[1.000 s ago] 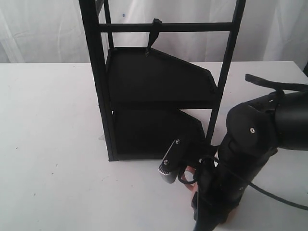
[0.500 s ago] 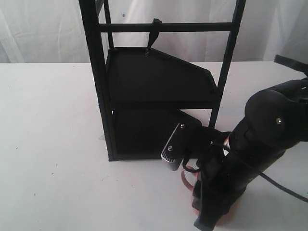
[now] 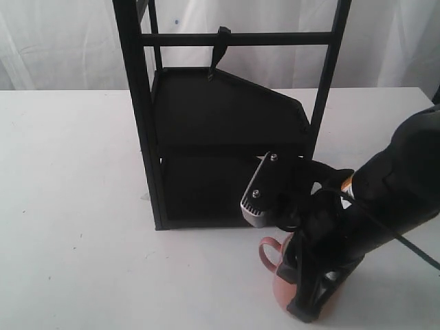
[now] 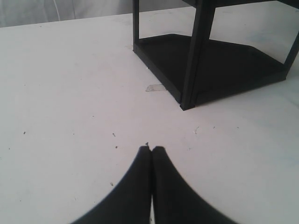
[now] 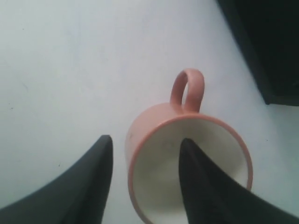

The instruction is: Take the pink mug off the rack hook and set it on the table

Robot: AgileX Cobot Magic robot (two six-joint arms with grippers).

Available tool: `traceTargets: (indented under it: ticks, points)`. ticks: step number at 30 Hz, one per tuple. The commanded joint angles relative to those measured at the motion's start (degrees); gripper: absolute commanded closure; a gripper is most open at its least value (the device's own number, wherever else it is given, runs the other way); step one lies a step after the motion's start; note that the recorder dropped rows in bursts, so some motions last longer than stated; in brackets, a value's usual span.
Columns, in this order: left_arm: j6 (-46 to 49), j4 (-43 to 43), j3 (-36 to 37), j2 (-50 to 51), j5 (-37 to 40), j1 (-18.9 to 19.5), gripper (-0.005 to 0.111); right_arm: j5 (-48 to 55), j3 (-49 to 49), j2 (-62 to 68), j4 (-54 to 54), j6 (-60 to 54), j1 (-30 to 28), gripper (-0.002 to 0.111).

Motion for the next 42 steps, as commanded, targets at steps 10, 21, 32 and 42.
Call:
traceTargets:
  ticks: [10,21,32,42]
  points:
    - [-0.33,-0.16,0.24,-0.25,-0.15,0.14,0.107,-9.97,5.6,-16.34,-0.72,0.25,0.14,0.066]
    - [-0.33,-0.16,0.24,-0.25,-0.15,0.14,0.107,-11.0,14.89,-37.09,7.32,1.47,0.14,0.108]
    - [-0.33,-0.16,0.24,-0.25,-0.15,0.14,0.107,-14.05,15.51,-48.59,26.0,1.37,0.14,0.108]
    - [-0.33,-0.16,0.24,-0.25,-0.15,0.14,0.107,-14.05,15.51,-49.1,26.43,1.37,0.14,0.108]
